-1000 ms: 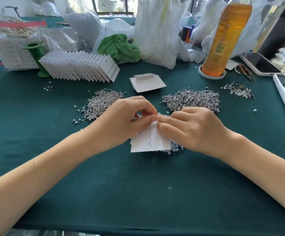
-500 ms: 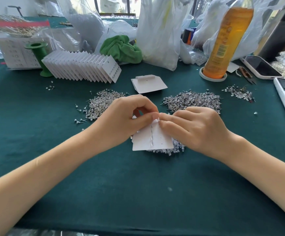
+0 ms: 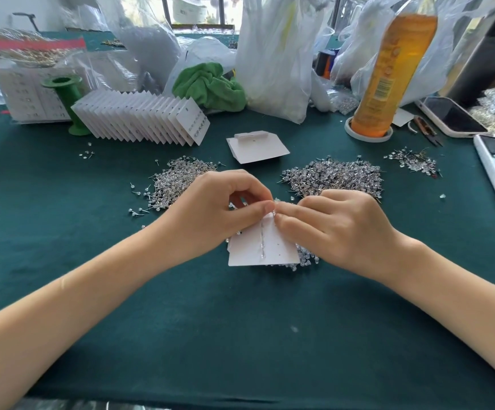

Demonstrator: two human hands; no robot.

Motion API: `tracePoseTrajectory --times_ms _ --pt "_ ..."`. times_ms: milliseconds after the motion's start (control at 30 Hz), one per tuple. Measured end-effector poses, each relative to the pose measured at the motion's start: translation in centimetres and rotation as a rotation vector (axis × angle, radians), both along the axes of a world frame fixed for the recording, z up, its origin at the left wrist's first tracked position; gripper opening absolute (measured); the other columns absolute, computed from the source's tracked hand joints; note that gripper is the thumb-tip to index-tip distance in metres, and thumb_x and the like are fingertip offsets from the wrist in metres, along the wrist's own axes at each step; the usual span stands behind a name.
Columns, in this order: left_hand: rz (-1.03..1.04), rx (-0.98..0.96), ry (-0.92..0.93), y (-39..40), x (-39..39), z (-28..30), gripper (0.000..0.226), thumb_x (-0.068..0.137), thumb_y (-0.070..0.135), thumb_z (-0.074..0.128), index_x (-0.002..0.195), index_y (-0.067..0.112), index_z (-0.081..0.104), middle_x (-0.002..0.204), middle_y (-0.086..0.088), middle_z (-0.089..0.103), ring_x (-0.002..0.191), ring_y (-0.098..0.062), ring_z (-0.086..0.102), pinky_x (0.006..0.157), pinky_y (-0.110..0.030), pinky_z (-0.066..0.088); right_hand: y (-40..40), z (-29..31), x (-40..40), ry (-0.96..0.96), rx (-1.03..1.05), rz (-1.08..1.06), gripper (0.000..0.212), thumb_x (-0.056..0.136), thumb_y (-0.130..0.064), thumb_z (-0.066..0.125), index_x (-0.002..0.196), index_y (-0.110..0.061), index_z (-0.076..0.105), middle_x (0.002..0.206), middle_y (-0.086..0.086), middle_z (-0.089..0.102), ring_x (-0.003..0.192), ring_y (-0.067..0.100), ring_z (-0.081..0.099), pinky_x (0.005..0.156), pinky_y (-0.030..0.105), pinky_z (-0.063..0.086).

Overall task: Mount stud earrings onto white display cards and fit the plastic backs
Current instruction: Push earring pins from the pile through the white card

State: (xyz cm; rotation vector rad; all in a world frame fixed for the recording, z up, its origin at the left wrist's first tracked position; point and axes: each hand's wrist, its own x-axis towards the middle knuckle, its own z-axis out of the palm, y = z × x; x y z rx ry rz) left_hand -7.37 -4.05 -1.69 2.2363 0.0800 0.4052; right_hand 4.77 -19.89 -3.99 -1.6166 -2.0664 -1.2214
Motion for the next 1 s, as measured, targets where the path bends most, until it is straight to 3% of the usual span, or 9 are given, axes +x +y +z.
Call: tracePoseTrajectory --times_ms 333,533,800,1000 --pt "-0.01 0.038 -0.013 -0.35 -0.1 -0.07 0.003 0.085 0.012 0.068 0.085 0.012 0.07 0.081 0.007 0.067 0.069 0.001 0.057 0.068 -0.016 0.046 -0.12 -0.11 0.03 0.003 -0.007 0.001 0.023 0.089 0.0 0.061 0.07 -0.009 0.069 0.07 0.002 0.07 0.049 0.02 0.059 0.041 0.027 0.044" --pt "-0.034 0.015 0.011 -0.28 -0.11 -0.23 0.004 0.085 0.012 0.067 0.087 0.011 0.07 0.084 0.004 0.069 0.074 -0.008 0.061 0.072 -0.026 0.05 -0.16 -0.27 0.04 -0.019 -0.014 -0.014 0.023 0.089 0.0 0.062 0.07 -0.011 0.069 0.066 0.001 0.069 0.049 0.019 0.059 0.04 0.027 0.043" --pt "-0.076 0.001 0.042 -0.14 -0.07 -0.29 0.006 0.086 0.014 0.066 0.088 0.01 0.069 0.084 0.005 0.068 0.074 -0.007 0.061 0.068 -0.015 0.047 -0.21 -0.42 -0.08 -0.027 -0.033 -0.006 0.015 0.086 0.001 0.065 0.078 -0.011 0.072 0.069 0.0 0.069 0.051 0.018 0.061 0.041 0.027 0.044" --pt "-0.096 0.006 0.031 0.0 -0.09 -0.28 0.006 0.086 0.014 0.065 0.089 0.009 0.069 0.087 0.002 0.068 0.08 -0.012 0.063 0.078 -0.033 0.05 -0.2 -0.33 -0.09 -0.033 -0.008 0.004 0.015 0.087 0.0 0.065 0.079 -0.011 0.072 0.068 0.001 0.068 0.052 0.019 0.063 0.04 0.026 0.043"
